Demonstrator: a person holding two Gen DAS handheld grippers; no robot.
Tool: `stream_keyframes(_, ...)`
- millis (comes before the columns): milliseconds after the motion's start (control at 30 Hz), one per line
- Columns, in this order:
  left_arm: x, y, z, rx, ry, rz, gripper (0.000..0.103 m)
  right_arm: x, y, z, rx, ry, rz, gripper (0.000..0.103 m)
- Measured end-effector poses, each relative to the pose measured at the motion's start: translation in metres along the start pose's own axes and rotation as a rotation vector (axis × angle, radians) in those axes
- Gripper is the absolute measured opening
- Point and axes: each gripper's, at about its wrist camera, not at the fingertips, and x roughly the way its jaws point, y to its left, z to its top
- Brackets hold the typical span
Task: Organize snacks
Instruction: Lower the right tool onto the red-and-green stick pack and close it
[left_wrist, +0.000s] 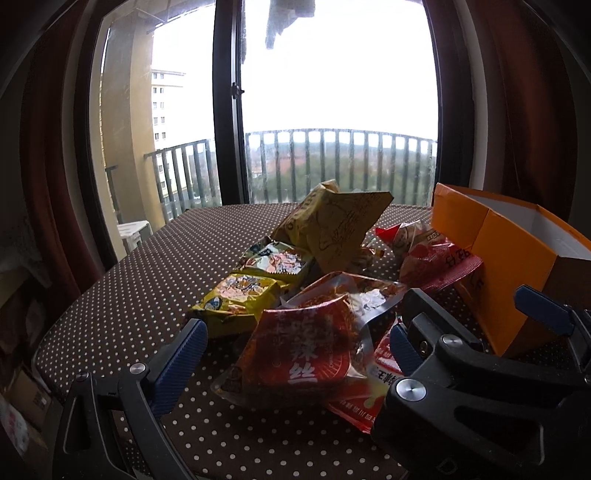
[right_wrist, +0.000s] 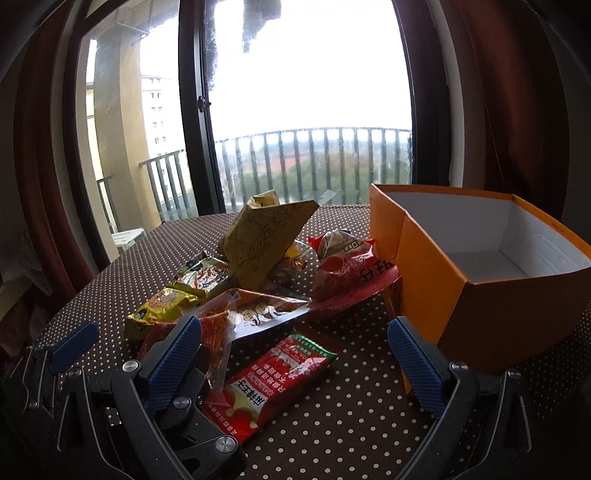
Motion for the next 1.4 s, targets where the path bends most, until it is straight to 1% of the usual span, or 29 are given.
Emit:
stream_keyframes(133,0.012,0.001,-0.007,-0.023,0.025,-0.006,0.097,0.011,0.0,-0.006,0.006,0.042,-0.005,0.102)
stream_keyframes(200,0.025,0.002,-0.011,-0.037,0.021,-0.011,0.097,0.017,-0.001,-0.008,0.012,0.06,-0.016,0.102)
stream_keyframes(300,0.034,0.0,-0.013,-0.042,0.046,-0.023,0.096,0.025,-0.005,-0.01,0.03,0.096,-0.025,0.102)
stream_keyframes(467,0.047,-0.005,-0.012,-0.062,0.067,-0.035,0.096,0.035,-0.012,-0.008,0.056,0.114,-0.043,0.102)
stream_keyframes(567,0.051,-0.007,-0.014,-0.073,0.079,-0.028,0.095,0.04,-0.014,-0.009,0.064,0.134,-0.051,0.1)
stream_keyframes(733,0.059,-0.007,-0.015,-0.056,0.095,-0.017,0.092,0.05,-0.014,-0.009,0.072,0.165,-0.049,0.1)
stream_keyframes(933,0.061,-0.003,-0.02,0.009,0.108,0.022,0.09,0.064,-0.006,-0.013,0.06,0.226,-0.024,0.098)
stream_keyframes(1067,0.06,-0.004,-0.024,0.043,0.11,0.026,0.089,0.074,-0.001,-0.017,0.066,0.272,-0.01,0.095)
stream_keyframes(1133,0.061,-0.005,-0.024,0.05,0.11,0.029,0.089,0.078,-0.001,-0.018,0.073,0.293,-0.008,0.092)
stream_keyframes(1167,0.062,-0.005,-0.024,0.047,0.115,0.027,0.089,0.079,0.001,-0.018,0.056,0.293,-0.016,0.09)
stream_keyframes(1233,0.063,-0.005,-0.024,0.048,0.115,0.028,0.089,0.08,0.003,-0.017,0.037,0.3,-0.031,0.084)
stream_keyframes(1267,0.064,-0.005,-0.023,0.044,0.124,0.021,0.088,0.08,0.007,-0.017,0.009,0.296,-0.044,0.075)
stream_keyframes(1333,0.064,-0.006,-0.023,0.041,0.13,0.009,0.087,0.08,0.006,-0.017,0.007,0.298,-0.043,0.072)
stream_keyframes(1367,0.064,-0.006,-0.023,0.041,0.132,0.005,0.086,0.08,0.006,-0.017,-0.001,0.297,-0.047,0.065)
stream_keyframes(1400,0.063,-0.006,-0.023,0.037,0.135,0.0,0.086,0.079,0.005,-0.018,0.004,0.295,-0.045,0.063)
